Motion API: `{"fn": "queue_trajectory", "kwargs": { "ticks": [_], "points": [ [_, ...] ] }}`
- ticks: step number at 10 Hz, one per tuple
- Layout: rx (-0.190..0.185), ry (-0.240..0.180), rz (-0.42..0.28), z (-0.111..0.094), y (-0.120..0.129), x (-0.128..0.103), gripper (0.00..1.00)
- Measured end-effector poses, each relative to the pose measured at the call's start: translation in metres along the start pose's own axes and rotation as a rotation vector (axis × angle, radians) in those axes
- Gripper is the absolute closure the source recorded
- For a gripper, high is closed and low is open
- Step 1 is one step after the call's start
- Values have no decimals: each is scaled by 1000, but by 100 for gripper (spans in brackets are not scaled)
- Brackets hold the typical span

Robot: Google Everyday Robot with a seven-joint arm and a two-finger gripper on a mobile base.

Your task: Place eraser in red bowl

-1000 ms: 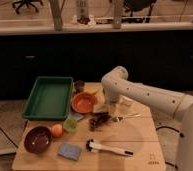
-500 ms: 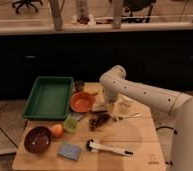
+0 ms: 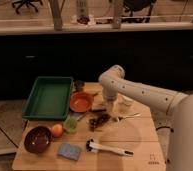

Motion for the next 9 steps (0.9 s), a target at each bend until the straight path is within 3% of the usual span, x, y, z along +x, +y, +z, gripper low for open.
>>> {"fn": "queue_trajectory", "kwargs": {
  "ticks": [9],
  "points": [
    [50, -37, -84, -32, -6, -14, 96]
  ]
}}
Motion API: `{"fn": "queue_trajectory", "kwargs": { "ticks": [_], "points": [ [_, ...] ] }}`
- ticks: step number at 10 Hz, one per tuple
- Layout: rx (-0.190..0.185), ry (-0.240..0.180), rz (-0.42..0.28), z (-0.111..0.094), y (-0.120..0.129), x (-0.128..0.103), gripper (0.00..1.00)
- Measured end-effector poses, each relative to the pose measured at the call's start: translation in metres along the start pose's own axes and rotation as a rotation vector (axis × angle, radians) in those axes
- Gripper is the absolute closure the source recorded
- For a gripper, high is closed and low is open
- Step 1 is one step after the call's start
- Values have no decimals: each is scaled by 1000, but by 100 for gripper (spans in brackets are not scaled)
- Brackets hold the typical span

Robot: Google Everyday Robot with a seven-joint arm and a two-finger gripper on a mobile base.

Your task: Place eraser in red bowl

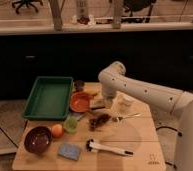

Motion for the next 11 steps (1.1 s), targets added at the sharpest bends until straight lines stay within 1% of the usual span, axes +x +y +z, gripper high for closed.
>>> {"fn": "queue_trajectory", "kwargs": {
  "ticks": [3, 5, 7, 10, 11],
  "points": [
    [9, -33, -57, -4, -12, -16, 96],
    [5, -56, -112, -4, -24, -36, 96],
    [0, -70, -155, -1, -35, -51, 96],
    [-8, -105, -226, 6, -54, -81, 96],
    [-13, -111, -247, 9, -59, -86, 96]
  ]
}}
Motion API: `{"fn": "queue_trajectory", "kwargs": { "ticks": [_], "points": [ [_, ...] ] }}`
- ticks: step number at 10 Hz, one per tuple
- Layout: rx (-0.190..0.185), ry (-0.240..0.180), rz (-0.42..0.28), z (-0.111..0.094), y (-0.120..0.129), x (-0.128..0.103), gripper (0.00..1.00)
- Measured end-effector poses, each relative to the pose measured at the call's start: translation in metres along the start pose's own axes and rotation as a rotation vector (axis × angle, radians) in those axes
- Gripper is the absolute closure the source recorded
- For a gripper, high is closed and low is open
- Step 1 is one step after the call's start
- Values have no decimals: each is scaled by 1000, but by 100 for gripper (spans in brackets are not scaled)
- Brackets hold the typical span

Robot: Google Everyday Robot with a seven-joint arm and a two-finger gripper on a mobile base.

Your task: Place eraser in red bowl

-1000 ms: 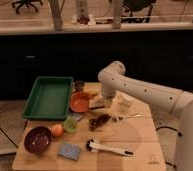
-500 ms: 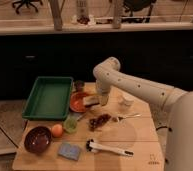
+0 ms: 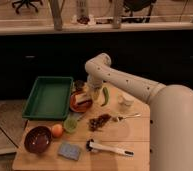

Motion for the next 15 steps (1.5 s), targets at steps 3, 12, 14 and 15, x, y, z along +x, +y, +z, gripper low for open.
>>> {"fn": "queue_trajectory", "kwargs": {
  "ticks": [3, 12, 14, 15],
  "points": [
    [-9, -14, -29, 5, -6, -8, 96],
    [-57, -52, -74, 19, -8, -14, 64],
    [-64, -55, -82, 19, -8, -15, 43],
    [-65, -56, -85, 19, -9, -16, 35]
  ]
}}
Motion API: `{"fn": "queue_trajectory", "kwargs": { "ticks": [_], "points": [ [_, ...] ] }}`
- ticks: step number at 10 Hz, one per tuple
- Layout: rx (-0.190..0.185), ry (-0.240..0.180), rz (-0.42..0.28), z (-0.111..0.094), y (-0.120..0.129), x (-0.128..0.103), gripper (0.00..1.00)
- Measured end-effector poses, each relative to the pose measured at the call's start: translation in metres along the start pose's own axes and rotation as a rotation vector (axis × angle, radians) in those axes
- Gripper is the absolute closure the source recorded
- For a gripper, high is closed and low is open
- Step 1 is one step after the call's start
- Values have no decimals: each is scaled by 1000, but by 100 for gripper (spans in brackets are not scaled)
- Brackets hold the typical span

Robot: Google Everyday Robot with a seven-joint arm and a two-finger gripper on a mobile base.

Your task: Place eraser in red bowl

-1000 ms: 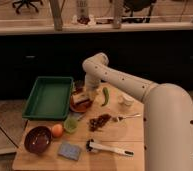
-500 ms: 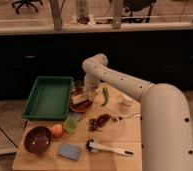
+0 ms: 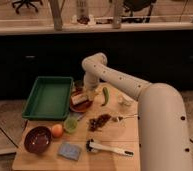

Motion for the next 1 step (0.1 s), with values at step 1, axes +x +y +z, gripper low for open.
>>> {"fn": "queue_trajectory", "kwargs": {
  "ticks": [1],
  "points": [
    [-1, 1, -1, -1, 0, 1, 25]
  ]
}}
